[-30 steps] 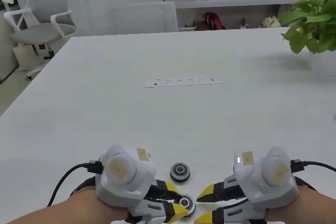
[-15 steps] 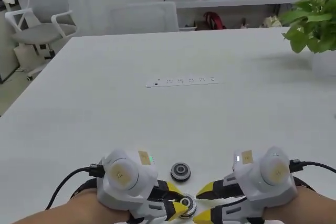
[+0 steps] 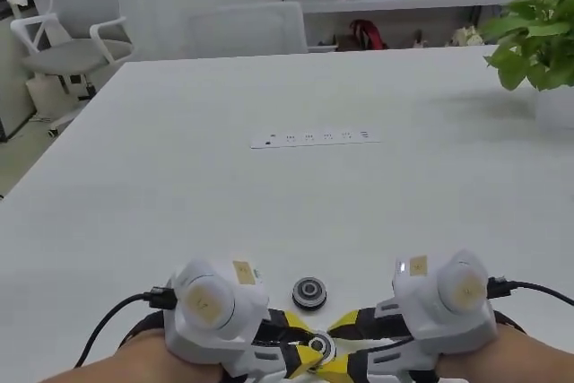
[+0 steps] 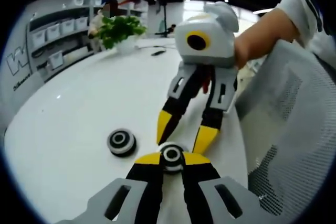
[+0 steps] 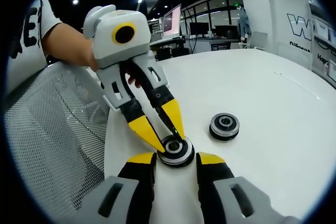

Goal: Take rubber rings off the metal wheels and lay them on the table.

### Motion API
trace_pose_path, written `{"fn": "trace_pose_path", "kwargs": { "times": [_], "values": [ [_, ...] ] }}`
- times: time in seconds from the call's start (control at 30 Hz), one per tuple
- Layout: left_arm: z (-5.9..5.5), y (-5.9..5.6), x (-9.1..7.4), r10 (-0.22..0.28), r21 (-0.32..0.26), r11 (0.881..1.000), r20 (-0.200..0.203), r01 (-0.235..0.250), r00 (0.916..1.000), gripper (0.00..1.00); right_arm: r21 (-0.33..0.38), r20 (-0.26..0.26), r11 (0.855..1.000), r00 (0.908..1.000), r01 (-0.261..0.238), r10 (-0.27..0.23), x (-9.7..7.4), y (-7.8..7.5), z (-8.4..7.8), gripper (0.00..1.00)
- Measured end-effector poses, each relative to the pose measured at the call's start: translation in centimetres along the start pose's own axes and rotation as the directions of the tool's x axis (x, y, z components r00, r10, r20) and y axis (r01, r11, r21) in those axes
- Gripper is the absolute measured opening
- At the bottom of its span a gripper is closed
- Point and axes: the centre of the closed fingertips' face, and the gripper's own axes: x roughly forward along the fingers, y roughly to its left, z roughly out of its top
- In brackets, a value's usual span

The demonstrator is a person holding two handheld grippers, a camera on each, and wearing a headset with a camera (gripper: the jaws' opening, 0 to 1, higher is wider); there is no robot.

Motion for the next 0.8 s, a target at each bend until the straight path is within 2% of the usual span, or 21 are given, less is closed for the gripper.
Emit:
{"fn": "trace_pose_path", "kwargs": {
  "times": [0.23,0.8],
  "values": [
    [0.01,-0.07,-0.01,0.004,-0.005,1.000,0.008,-0.004,1.0000,0.14,0.021,-0.003,1.000,1.0000,-0.006,0.006,0.09,0.17,-0.30,0.25],
    [0.03,-0.09,-0.05,0.007,-0.008,1.000,0.021,-0.007,0.9998,0.13,-0.021,-0.020,1.000,0.9997,-0.012,0.011,-0.41,0.21,-0.46,0.20]
  ]
}}
